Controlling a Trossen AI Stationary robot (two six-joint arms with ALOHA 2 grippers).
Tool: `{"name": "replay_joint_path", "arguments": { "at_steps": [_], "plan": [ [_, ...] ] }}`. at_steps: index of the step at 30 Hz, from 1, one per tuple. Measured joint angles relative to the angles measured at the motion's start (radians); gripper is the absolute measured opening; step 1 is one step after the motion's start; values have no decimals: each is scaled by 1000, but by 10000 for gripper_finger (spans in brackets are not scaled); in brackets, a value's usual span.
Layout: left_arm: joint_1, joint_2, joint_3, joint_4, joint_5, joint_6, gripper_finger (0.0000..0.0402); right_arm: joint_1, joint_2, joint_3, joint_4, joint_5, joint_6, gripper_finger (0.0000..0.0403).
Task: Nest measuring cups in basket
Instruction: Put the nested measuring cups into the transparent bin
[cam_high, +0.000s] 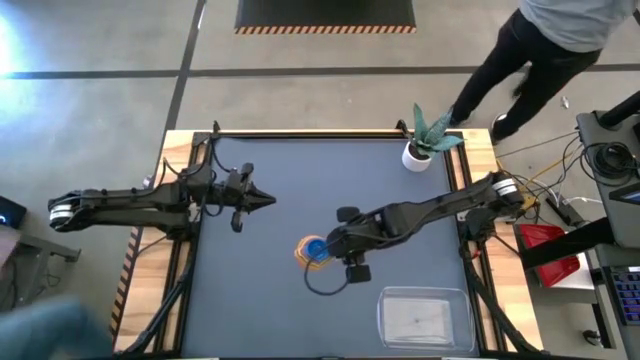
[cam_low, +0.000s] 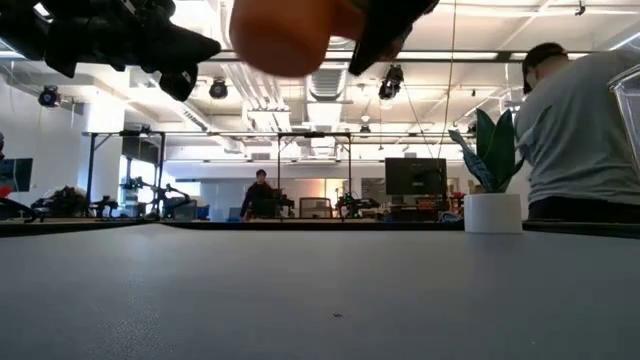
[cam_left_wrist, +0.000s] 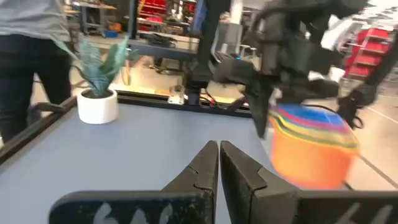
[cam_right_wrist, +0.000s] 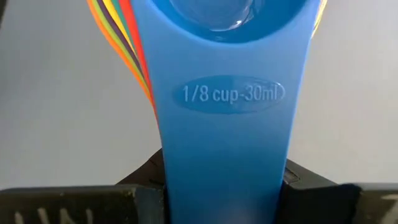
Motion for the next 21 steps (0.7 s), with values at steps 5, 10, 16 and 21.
{"name": "replay_joint_path", "arguments": {
  "at_steps": [5,10,16,21],
  "plan": [
    [0,-73,0,-42,14,-10,0,-2,-81,-48,24,6,-7,119],
    [0,-192,-12,-62,14,-12,0,0,-116,-94,37,3,9,119],
    [1,-367,-69,-89,14,-17,0,0,-119,-126,74,-5,13,119],
    [1,-497,-120,-111,14,-37,0,1,-119,-146,98,-26,18,119]
  ]
}}
